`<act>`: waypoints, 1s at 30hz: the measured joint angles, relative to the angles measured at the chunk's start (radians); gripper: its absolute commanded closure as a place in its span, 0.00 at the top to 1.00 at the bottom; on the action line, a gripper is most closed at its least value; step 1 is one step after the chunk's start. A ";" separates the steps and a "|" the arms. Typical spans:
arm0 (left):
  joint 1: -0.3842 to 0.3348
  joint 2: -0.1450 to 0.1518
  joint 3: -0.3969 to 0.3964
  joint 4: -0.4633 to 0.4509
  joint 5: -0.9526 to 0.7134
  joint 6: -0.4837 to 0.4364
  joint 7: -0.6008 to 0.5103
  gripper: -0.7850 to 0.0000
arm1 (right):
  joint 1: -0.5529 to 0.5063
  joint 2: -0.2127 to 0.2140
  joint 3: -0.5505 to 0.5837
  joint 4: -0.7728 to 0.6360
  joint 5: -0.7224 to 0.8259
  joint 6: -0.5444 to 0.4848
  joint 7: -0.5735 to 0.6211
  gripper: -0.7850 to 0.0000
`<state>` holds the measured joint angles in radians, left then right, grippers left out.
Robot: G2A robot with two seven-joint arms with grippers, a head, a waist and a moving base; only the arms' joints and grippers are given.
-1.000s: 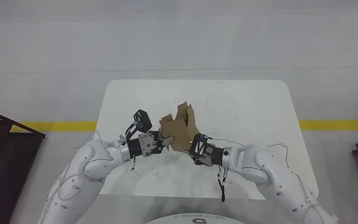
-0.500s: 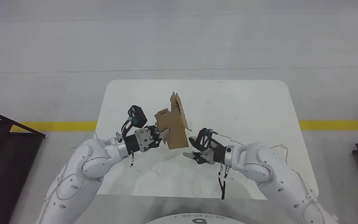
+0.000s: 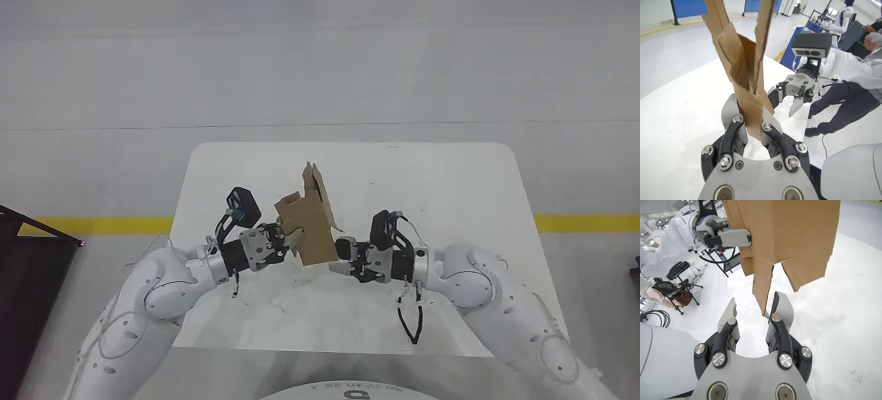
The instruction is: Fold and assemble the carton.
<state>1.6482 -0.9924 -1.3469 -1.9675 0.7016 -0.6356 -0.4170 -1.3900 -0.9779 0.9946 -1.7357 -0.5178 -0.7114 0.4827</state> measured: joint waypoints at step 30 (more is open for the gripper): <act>0.178 0.024 -0.248 -0.202 0.384 0.101 0.130 1.00 | 0.042 -0.022 -0.057 -0.080 -0.285 0.203 0.038 0.00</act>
<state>1.8265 -0.9688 -1.5949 -2.1698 1.0860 -0.5349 -0.2873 -1.3479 -0.9999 0.9373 -1.8156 -0.8024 -0.5085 0.5204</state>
